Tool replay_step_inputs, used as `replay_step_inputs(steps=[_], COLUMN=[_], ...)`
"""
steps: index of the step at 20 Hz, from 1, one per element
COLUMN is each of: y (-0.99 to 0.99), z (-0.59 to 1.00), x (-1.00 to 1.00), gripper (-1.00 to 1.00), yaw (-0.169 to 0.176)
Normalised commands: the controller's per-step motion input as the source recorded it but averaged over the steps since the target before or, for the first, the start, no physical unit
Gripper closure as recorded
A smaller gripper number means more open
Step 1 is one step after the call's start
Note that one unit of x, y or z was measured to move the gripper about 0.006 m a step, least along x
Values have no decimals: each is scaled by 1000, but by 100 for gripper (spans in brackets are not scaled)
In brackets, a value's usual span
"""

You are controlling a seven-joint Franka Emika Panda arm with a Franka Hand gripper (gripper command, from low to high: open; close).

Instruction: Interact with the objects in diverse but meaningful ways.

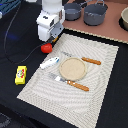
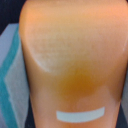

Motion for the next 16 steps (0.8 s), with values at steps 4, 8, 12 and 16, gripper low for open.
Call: replay_step_inputs(steps=[4,8,12,16], y=[-17,-2,0,1], z=[916,233,0,19], x=[816,868,958,965], gripper=[100,100,100,100], yaw=[-17,-47,-68,-84])
